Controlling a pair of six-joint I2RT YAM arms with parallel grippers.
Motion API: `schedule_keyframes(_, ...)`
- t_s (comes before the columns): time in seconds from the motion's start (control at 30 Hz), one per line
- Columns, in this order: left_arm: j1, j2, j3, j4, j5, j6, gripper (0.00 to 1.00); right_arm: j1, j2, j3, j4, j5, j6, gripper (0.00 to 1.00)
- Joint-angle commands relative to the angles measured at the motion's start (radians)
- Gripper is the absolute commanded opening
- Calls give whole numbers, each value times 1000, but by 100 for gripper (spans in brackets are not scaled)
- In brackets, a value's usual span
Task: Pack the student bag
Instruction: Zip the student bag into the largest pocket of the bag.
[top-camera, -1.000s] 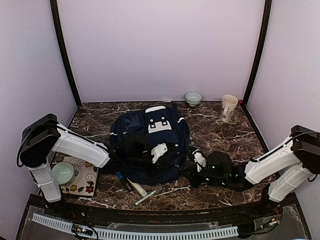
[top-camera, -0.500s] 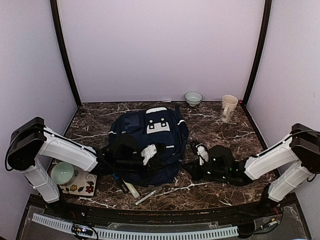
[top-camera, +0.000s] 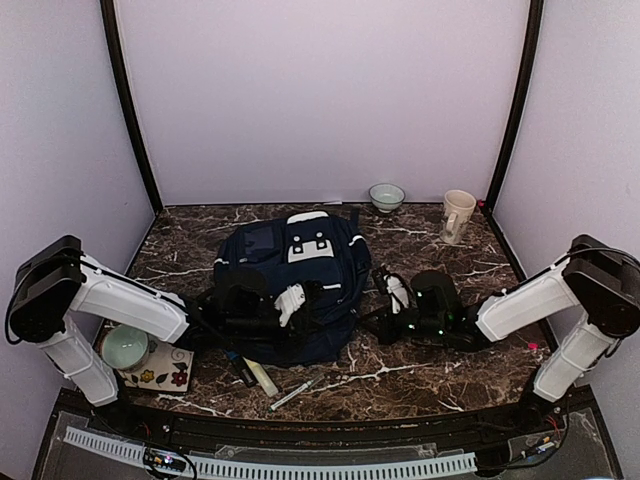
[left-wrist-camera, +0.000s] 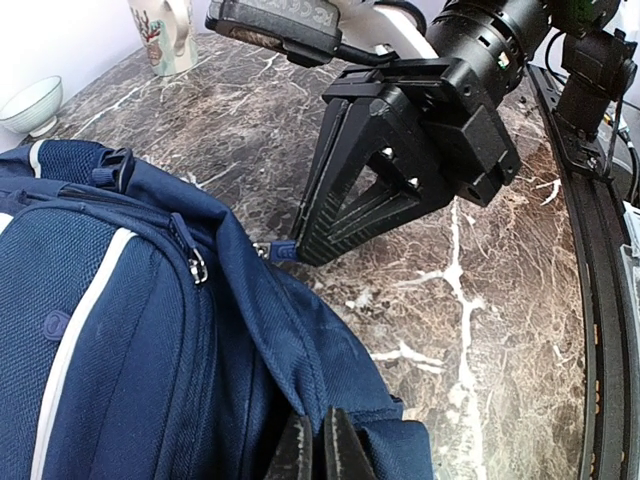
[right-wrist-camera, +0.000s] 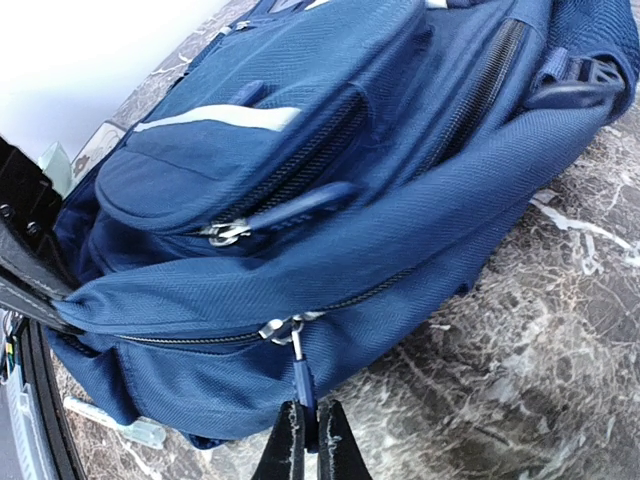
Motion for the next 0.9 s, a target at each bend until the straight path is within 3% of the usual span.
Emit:
schedule_keyframes(0.0,-11,-93,-37,15,46,-17,0,-113,43,7,-43,142,29,0)
schedule_keyframes(0.23,-11,-107,-46,13,-60,-33,0,-173,0,9,-116,195,50,0)
schedule_keyframes(0.4,-11,-110,-42,10,-62,-33,0,-194,-36,15,-139,195,34,0)
schedule_keyframes(0.57,-11,-87,-17,-1,-63,-34,0,-163,-86,-4,-36,-61,-16,0)
schedule_keyframes(0.7,-11,-64,2,2,-76,-44,0,-85,-128,11,-108,-109,-75,0)
schedule_keyframes(0.87,-11,-47,17,6,-78,-43,0,-73,-173,-2,-139,-154,-66,0)
